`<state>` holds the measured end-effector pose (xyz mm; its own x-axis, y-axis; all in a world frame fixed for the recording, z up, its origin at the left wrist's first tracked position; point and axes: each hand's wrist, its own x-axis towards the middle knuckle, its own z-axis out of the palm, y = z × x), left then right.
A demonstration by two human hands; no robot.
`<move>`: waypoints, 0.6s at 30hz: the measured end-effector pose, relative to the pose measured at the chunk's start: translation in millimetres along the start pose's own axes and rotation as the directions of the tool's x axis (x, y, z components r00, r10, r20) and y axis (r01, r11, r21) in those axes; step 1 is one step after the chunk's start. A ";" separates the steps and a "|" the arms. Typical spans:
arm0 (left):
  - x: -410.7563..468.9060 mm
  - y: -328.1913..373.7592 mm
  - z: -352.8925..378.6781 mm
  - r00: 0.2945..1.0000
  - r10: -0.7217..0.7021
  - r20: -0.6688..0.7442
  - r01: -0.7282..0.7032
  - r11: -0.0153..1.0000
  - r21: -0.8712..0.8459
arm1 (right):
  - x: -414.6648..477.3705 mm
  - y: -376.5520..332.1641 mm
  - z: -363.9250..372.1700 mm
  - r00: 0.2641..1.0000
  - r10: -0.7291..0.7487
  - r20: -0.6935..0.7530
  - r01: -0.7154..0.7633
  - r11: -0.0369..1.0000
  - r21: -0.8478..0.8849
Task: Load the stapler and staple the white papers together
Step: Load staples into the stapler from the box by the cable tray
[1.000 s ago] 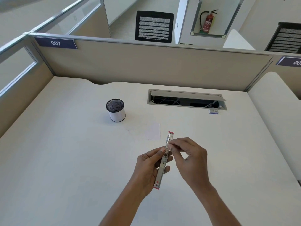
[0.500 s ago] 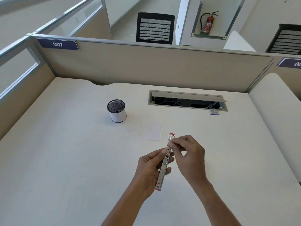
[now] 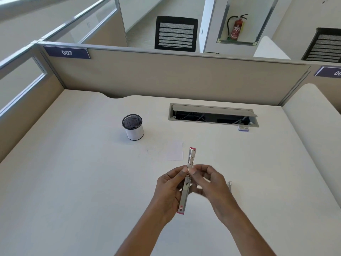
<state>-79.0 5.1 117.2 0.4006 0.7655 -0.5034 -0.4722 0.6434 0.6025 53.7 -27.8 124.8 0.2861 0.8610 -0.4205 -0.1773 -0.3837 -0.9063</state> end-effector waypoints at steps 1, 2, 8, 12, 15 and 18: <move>1.4 1.0 -0.2 1.000 0.010 0.004 -0.010 1.000 -0.004 | -5.0 3.4 0.8 0.999 0.021 0.042 -0.021 1.000 -0.007; 3.1 1.6 -0.5 1.000 0.019 0.003 -0.019 1.000 -0.010 | -9.5 6.4 1.4 0.996 0.042 0.081 -0.041 0.999 -0.013; 10.6 6.2 -1.8 0.997 0.065 -0.032 -0.066 0.997 -0.048 | -21.4 14.1 0.6 0.990 0.069 0.123 -0.067 0.998 -0.023; 16.1 8.0 -3.8 0.995 0.086 -0.058 -0.089 0.995 -0.052 | -20.1 12.7 -3.0 0.994 0.033 0.101 -0.028 0.999 -0.045; 20.0 9.1 -4.8 0.992 0.104 -0.075 -0.109 0.992 -0.059 | -20.8 6.9 -4.3 0.995 -0.001 0.102 0.005 0.999 -0.036; 24.6 9.3 -6.0 0.988 0.122 -0.097 -0.128 0.990 -0.061 | -21.5 1.6 -8.6 0.989 -0.042 0.142 0.052 0.996 -0.071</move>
<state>-78.2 29.9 106.6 0.2618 0.8351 -0.4837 -0.5669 0.5387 0.6232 55.3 -49.8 132.0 0.1562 0.9150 -0.3719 -0.0950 -0.3609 -0.9278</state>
